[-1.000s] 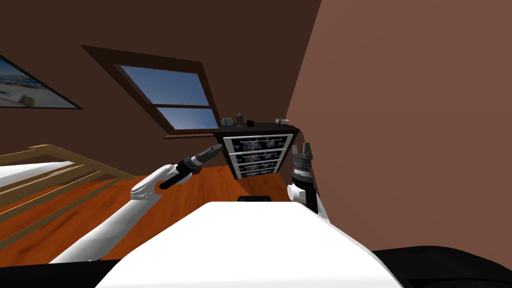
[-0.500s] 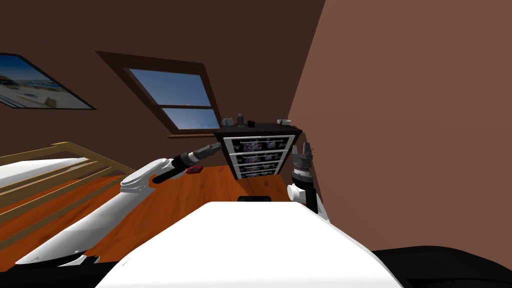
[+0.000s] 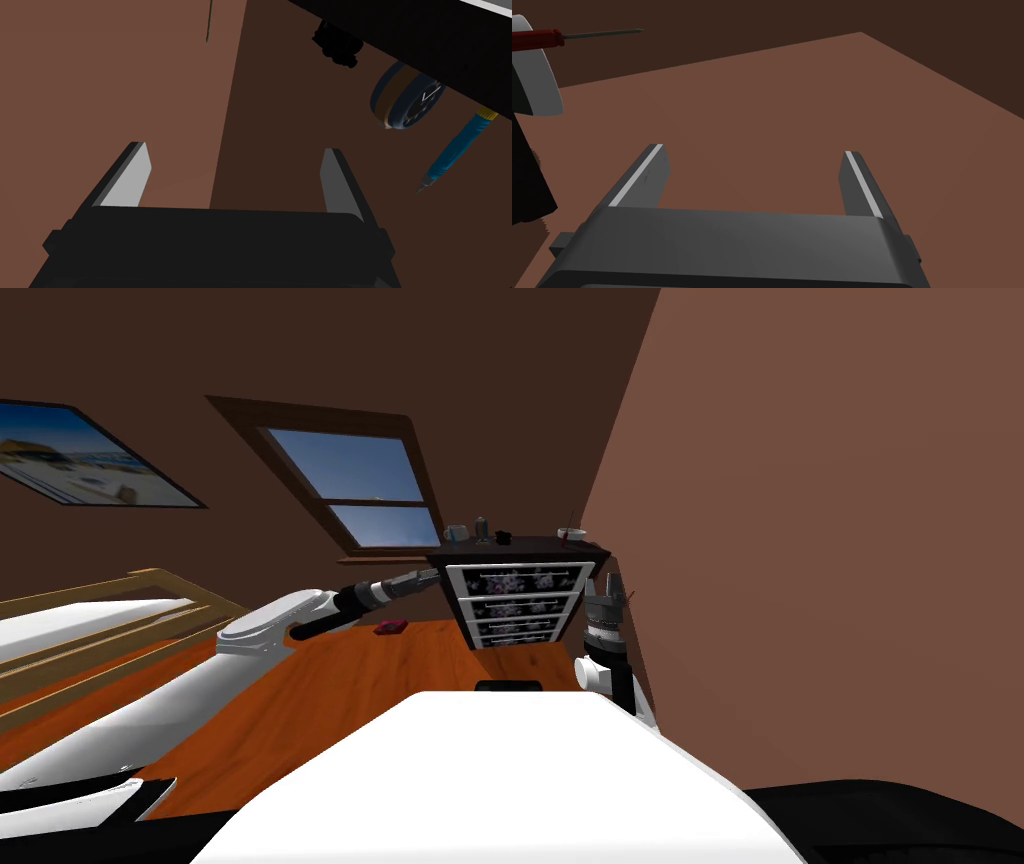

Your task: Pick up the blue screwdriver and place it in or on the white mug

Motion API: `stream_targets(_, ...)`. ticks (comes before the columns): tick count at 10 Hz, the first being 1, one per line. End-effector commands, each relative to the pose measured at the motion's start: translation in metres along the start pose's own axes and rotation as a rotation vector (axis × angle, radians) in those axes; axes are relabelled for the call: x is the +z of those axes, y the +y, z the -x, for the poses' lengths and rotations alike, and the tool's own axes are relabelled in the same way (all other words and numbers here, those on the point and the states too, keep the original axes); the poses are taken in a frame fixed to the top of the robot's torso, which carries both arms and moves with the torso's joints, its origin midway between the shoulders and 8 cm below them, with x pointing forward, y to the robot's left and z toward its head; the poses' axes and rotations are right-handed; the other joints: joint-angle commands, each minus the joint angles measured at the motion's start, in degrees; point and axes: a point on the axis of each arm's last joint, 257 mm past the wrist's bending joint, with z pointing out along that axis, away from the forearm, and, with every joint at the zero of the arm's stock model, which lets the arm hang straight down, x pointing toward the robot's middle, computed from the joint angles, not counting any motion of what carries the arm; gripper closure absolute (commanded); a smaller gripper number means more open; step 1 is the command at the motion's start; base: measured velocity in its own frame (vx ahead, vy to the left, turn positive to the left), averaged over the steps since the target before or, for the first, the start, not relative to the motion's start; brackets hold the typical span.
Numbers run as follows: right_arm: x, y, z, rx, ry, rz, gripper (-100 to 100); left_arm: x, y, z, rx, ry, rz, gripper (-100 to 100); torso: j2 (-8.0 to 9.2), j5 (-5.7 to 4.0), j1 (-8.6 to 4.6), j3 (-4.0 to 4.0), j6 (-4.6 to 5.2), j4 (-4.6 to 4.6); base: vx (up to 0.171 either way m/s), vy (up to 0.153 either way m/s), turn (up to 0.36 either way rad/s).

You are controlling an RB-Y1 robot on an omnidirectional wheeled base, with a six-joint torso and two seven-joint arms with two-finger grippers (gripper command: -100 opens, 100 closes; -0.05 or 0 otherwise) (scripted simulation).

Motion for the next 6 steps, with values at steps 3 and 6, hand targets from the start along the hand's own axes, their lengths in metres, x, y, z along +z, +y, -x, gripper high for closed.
stream_targets(3,0.000,0.000,0.000,0.000,0.000,0.000,0,-0.004,0.014,0.011,0.031,0.081,0.018,-100,0.04,0.03,0.10,0.02,0.00,0.01,0.090,-0.022,0.033)
stream_targets(6,0.000,0.000,0.000,0.000,0.000,0.000,0,-0.008,0.026,0.022,0.048,0.141,0.040,-100,-0.02,0.02,0.08,-0.01,0.00,0.00,0.117,-0.024,0.037)
